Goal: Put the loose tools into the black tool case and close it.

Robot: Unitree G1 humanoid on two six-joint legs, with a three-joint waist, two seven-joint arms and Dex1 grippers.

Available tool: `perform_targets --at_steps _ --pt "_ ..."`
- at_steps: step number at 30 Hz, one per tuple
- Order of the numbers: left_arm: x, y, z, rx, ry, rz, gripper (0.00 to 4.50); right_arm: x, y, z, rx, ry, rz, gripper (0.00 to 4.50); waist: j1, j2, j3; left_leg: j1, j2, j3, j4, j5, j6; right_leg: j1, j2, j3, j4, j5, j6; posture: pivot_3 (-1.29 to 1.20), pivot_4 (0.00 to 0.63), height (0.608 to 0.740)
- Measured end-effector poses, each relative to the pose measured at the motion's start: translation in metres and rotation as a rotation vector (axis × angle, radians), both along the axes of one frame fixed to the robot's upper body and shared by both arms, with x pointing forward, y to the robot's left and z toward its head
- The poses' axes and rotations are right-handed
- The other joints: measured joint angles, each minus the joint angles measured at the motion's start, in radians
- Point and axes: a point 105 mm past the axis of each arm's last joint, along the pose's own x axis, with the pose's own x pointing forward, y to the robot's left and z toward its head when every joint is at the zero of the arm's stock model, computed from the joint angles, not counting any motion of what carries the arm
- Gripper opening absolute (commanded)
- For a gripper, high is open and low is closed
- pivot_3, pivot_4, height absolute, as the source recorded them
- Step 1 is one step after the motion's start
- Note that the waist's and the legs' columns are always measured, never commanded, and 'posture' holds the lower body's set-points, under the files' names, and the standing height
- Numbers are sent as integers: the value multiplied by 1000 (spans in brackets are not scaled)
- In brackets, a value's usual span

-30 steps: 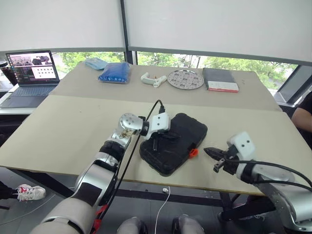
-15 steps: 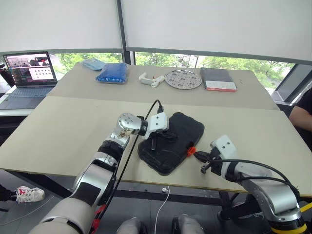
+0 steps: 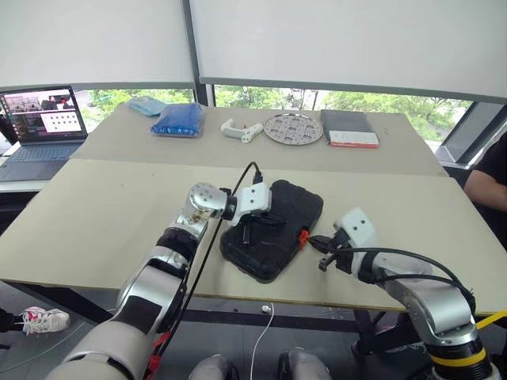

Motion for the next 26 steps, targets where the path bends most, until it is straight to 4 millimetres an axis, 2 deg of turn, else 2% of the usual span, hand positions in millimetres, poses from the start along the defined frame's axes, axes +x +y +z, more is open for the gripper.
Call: perform_targets --at_steps 6,9,10,11,12,13,14,16,19,20,22,26 --pt "4 7 0 -9 27 36 46 3 -2 1 -27 -13 -7 0 -4 0 0 2 0 0 -1 0 -1 0 -1 -1 0 0 0 0 150 718" --pt "9 19 11 -91 93 107 788 -11 -7 16 23 -31 49 833 1 0 0 -5 0 0 -1 0 -1 -4 0 -1 0 0 0 0 150 718" --pt "10 35 14 -103 122 145 1150 -20 -15 26 37 -42 77 1179 0 0 1 -7 0 0 -1 2 2 -7 1 0 0 0 -1 0 150 718" --pt "13 56 13 -116 157 203 1754 -24 -25 33 32 -53 75 1752 -2 -1 2 -8 0 0 -2 6 2 -9 2 1 0 -1 -2 0 150 718" --pt "13 74 23 -143 177 241 1847 -30 -35 38 33 -44 96 1957 1 -4 5 -12 1 0 -2 9 -4 -13 4 0 0 -2 -3 0 150 718" --pt "10 91 26 -135 201 263 2300 -40 -43 39 17 -15 133 2306 2 -4 6 -16 1 0 -2 10 -4 -17 5 1 1 -2 -3 0 150 718" --pt "4 118 28 -125 244 316 2711 -48 -54 41 10 16 165 2700 -1 -5 10 -18 1 1 -2 10 -6 -20 7 2 1 -2 -4 0 150 718" --pt "-6 161 37 -124 307 413 3502 -55 -76 48 -7 53 180 3360 -3 -8 15 -18 2 0 -2 11 -6 -20 9 1 1 -2 -4 0 150 718" --pt "-22 186 68 -129 304 446 4482 -59 -94 65 -31 62 254 4321 13 -9 22 -19 1 0 -1 10 -5 -18 8 -1 0 -4 -2 0 150 718" --pt "-28 193 76 -123 296 453 4500 -59 -98 69 -41 62 275 4466 18 -9 22 -19 0 0 -1 9 -4 -18 7 -1 0 -5 0 0 150 718" --pt "-35 203 83 -113 292 479 4500 -57 -108 73 -40 64 288 4466 29 -8 23 -19 -1 0 -1 8 -2 -18 6 0 -1 -5 1 0 150 718" --pt "-39 207 83 -132 308 505 4500 -51 -119 75 -26 57 309 4466 42 -8 28 -22 -2 0 0 8 -2 -18 -1 -2 -1 -5 1 0 150 718"
